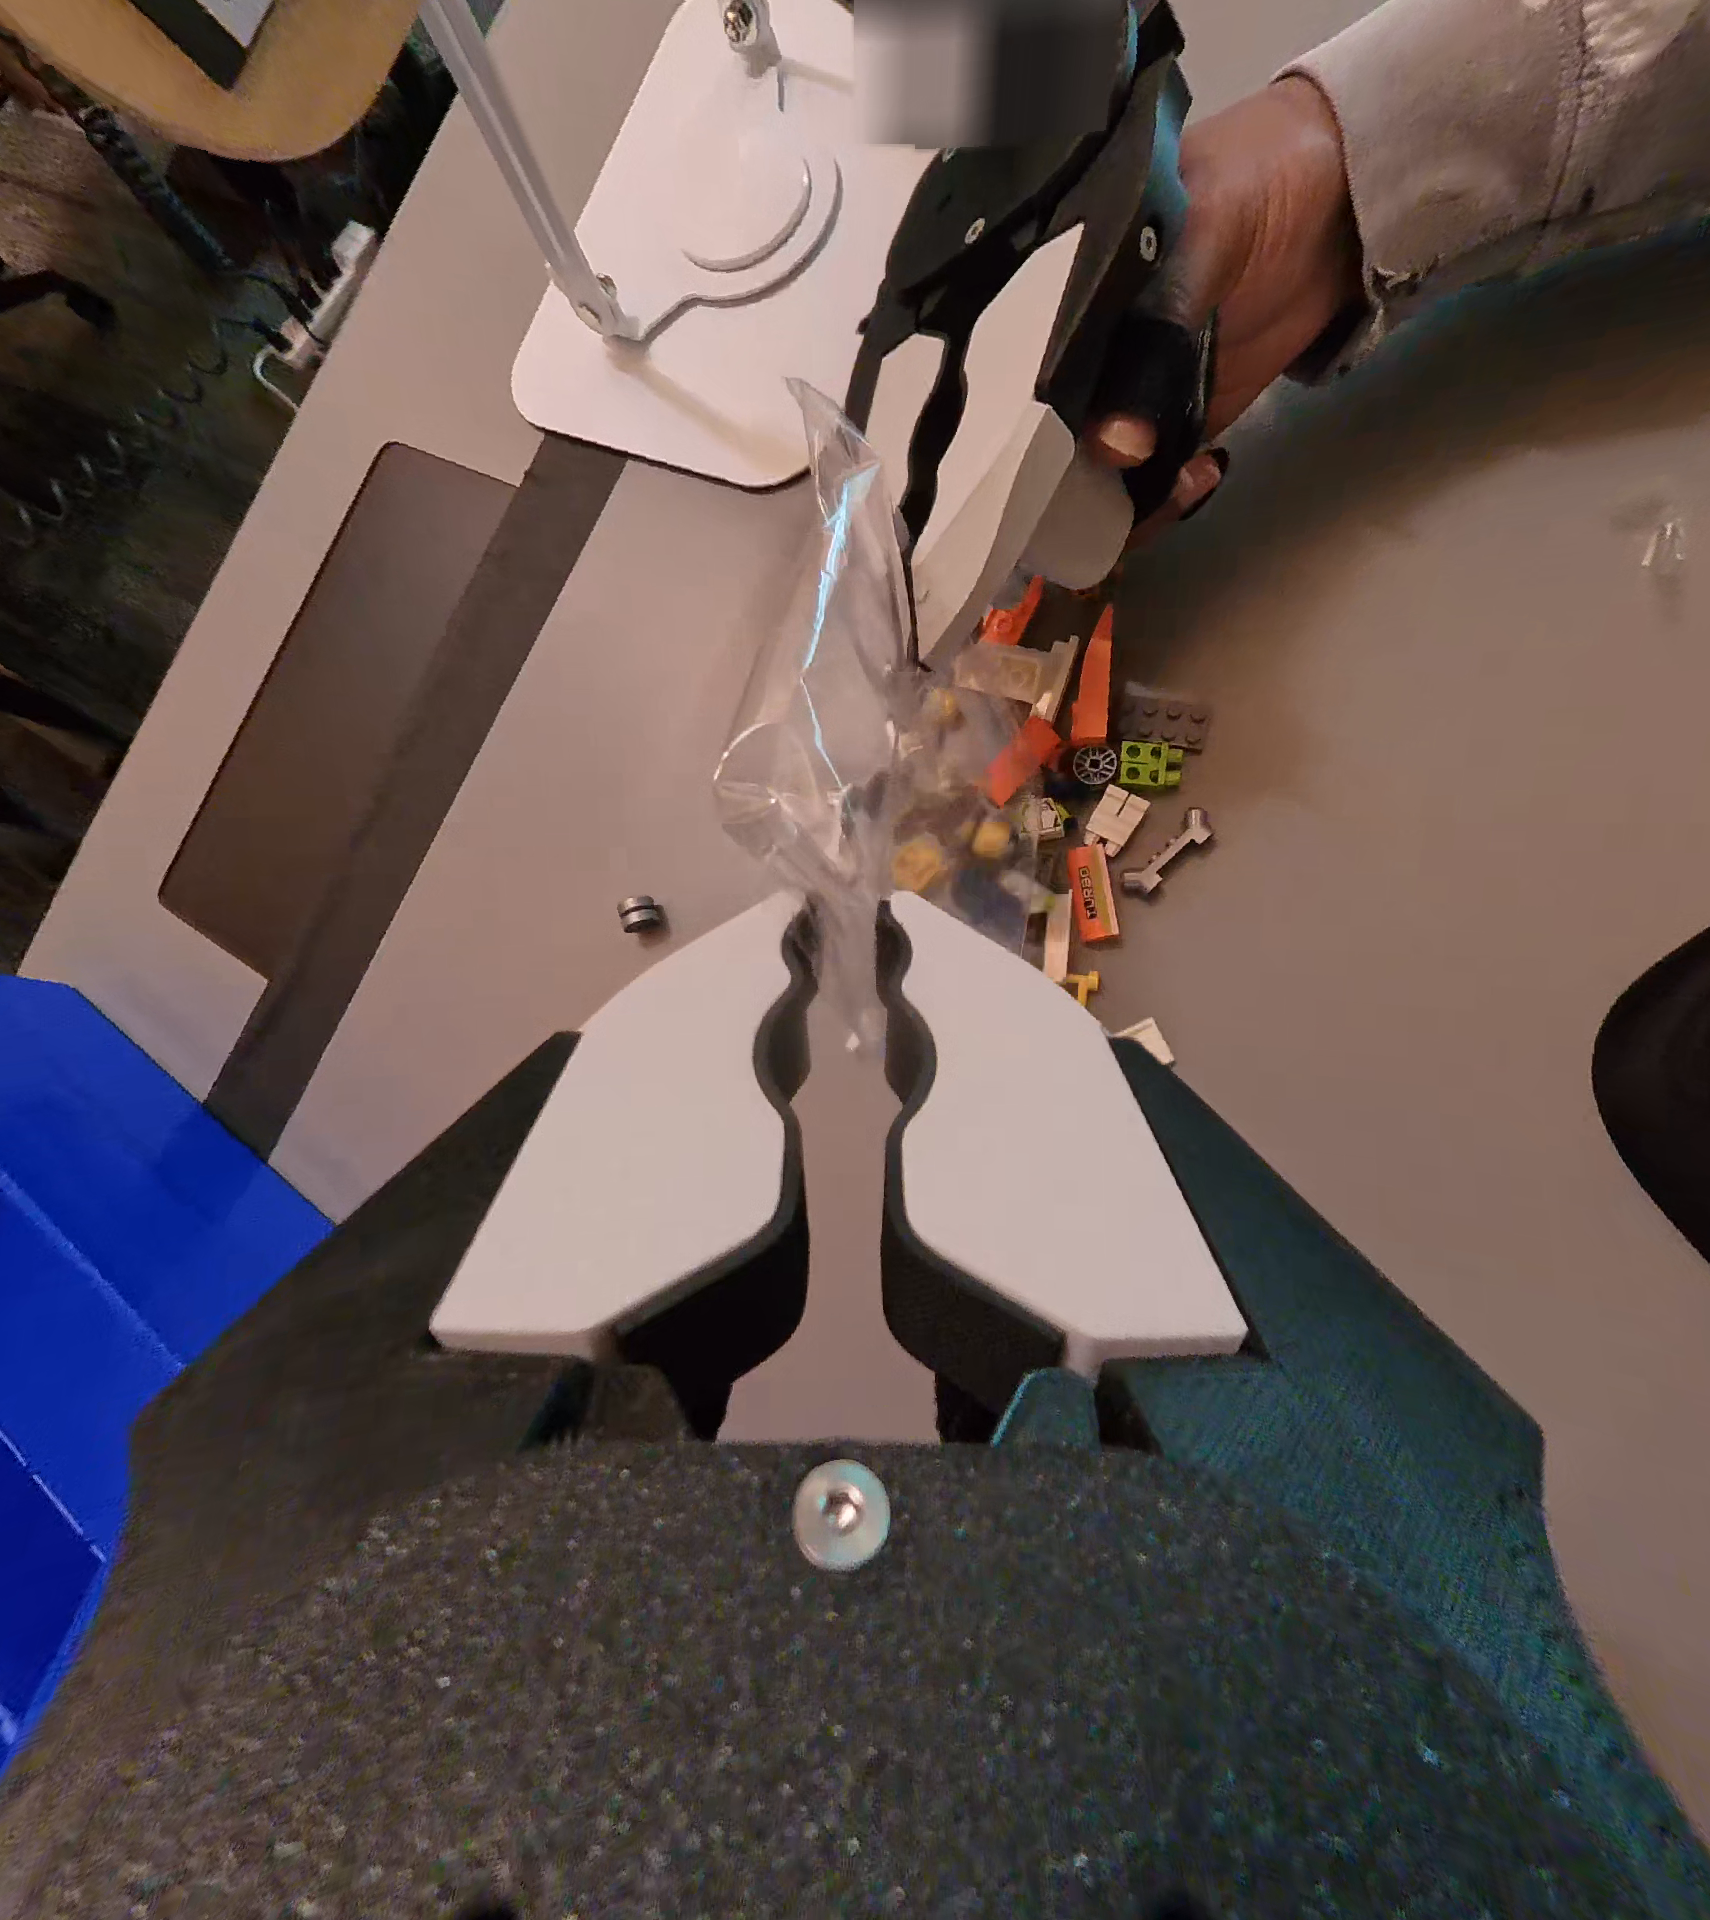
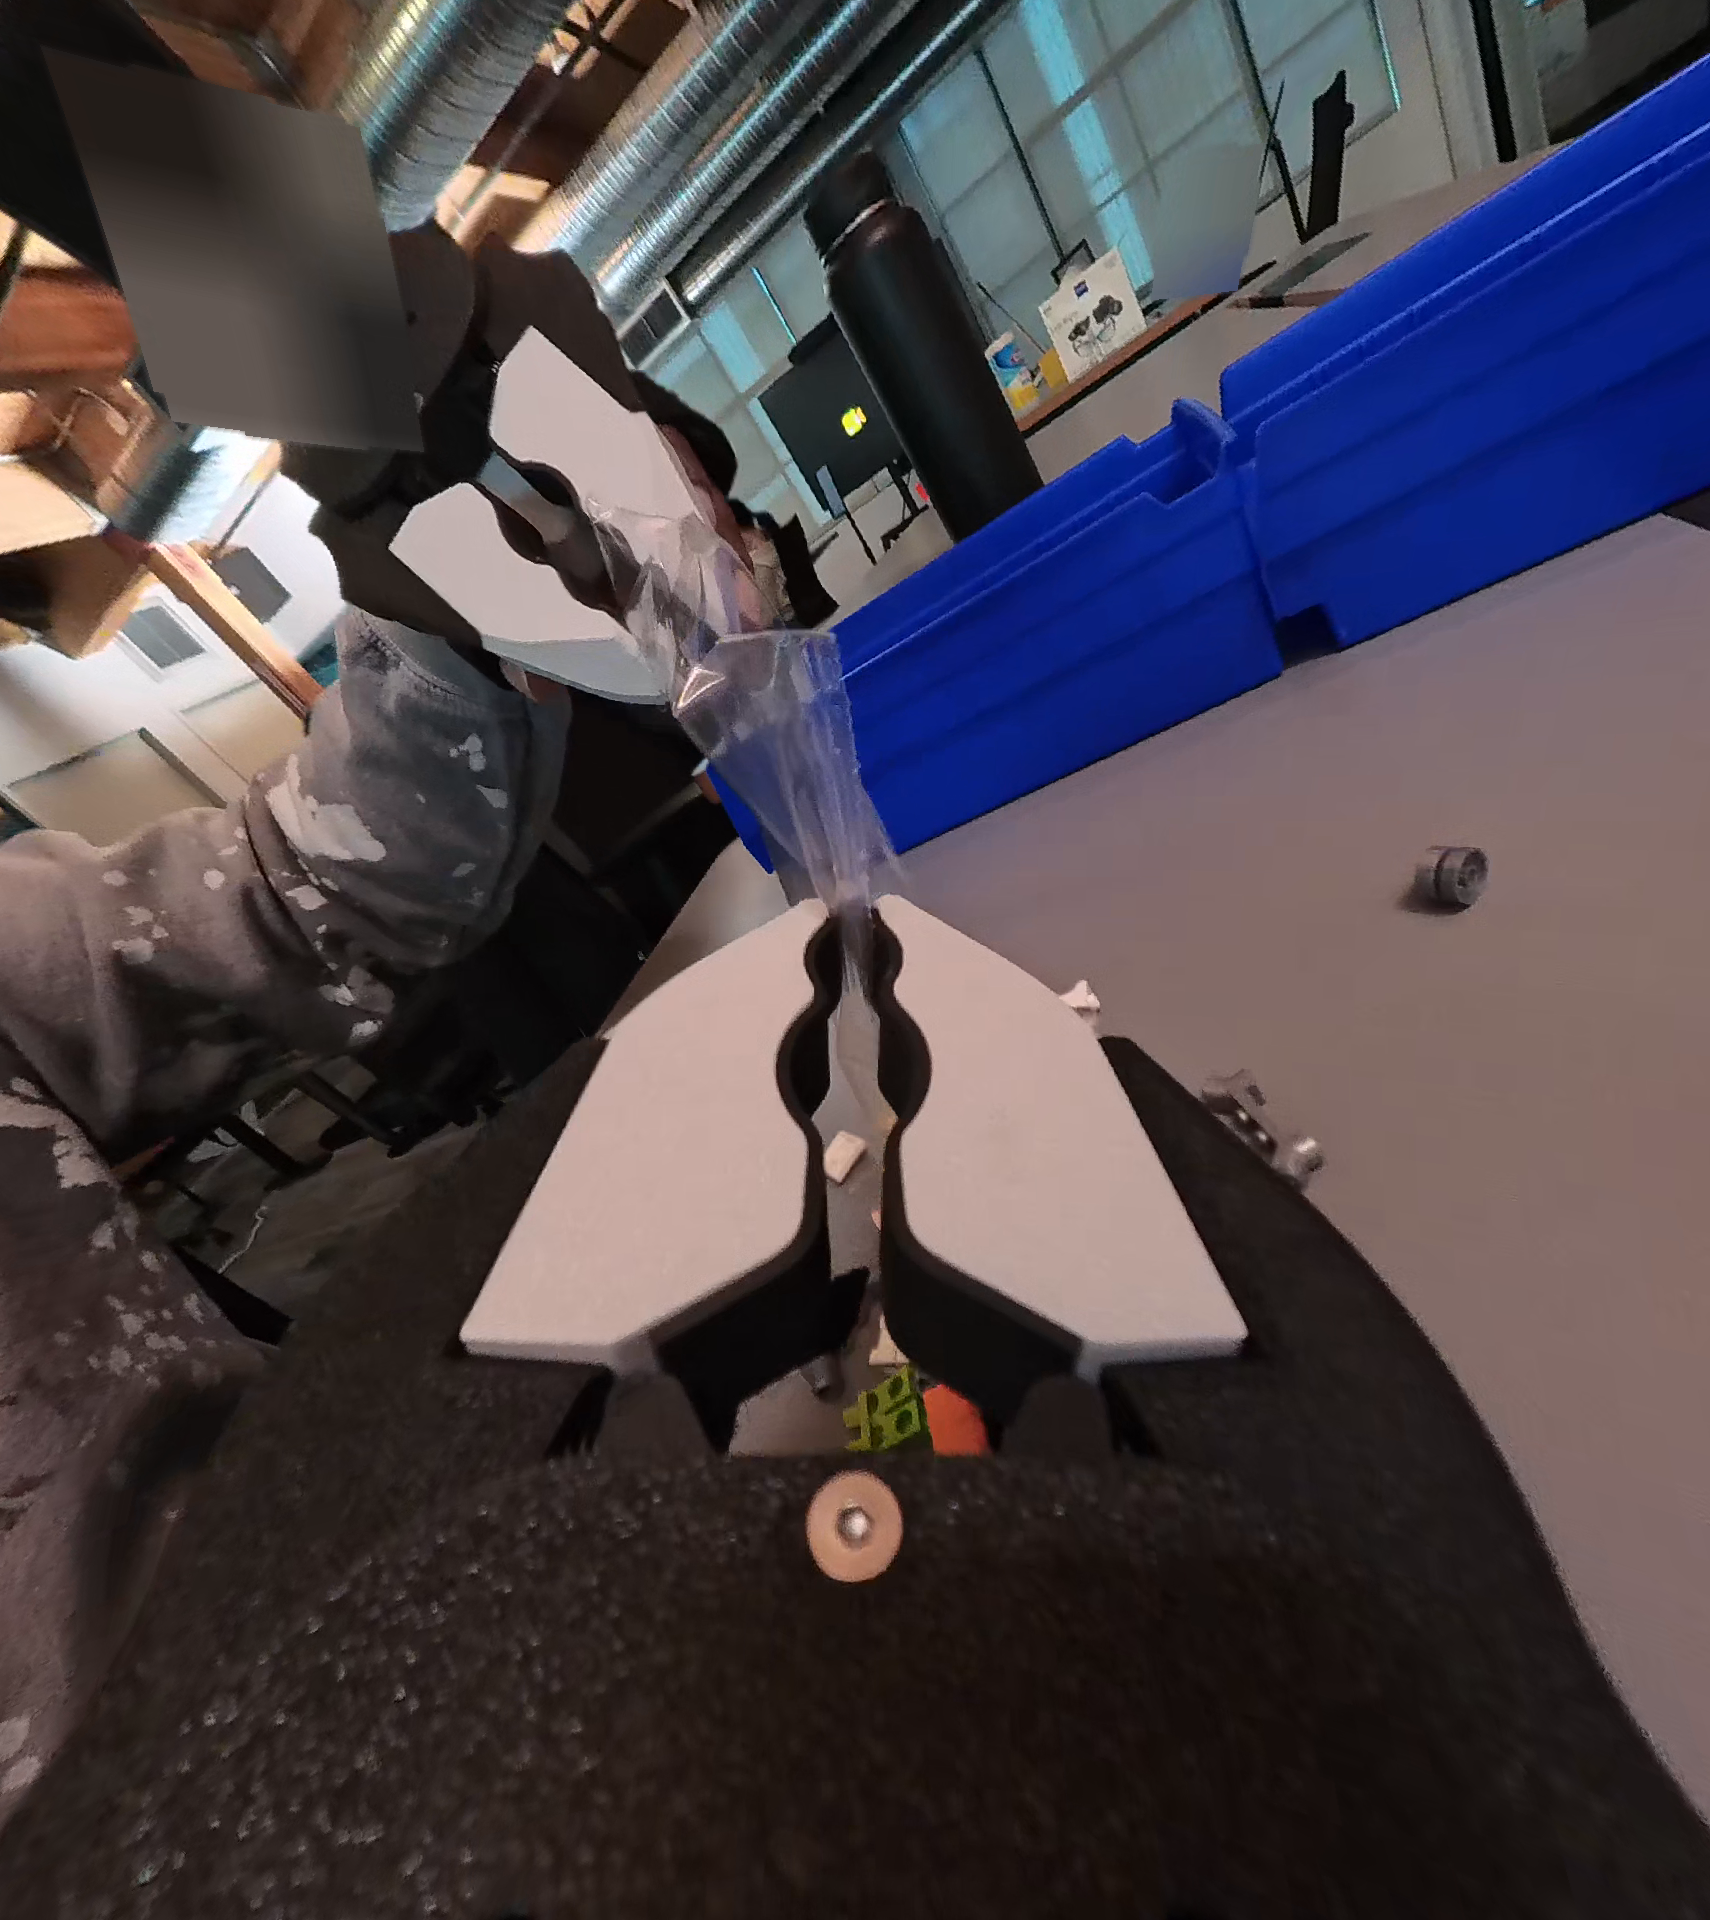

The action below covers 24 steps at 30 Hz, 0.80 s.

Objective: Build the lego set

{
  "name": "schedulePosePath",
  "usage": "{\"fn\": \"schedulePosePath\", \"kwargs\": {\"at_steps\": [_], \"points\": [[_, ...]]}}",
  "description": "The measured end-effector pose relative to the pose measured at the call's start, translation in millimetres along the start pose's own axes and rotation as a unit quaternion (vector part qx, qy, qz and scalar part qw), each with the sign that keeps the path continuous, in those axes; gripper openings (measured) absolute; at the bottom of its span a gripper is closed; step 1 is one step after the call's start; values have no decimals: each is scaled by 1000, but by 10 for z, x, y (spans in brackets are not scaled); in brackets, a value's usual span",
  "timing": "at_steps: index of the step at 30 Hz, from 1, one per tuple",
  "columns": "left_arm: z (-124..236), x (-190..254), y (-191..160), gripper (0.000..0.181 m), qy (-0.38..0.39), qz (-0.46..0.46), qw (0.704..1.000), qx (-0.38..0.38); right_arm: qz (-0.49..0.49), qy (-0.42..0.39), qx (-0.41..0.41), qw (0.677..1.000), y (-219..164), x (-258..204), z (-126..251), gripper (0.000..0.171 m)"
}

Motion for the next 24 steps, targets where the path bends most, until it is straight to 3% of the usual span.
{"fn": "schedulePosePath", "kwargs": {"at_steps": [24], "points": [[164, 72, 427, 9, -38, -54, 997, -43, -15, 95, 54, 994, 67, -175, 81, 4]]}}
Point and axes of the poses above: each gripper's, where its closed fingertips meet, z back along the fingers, y out of its top, x = y × z across the jaws, the point moved 2 cm from there along z, back along the fingers, and after that the axes turned 6 degrees about -z, right-handed, at the moved point
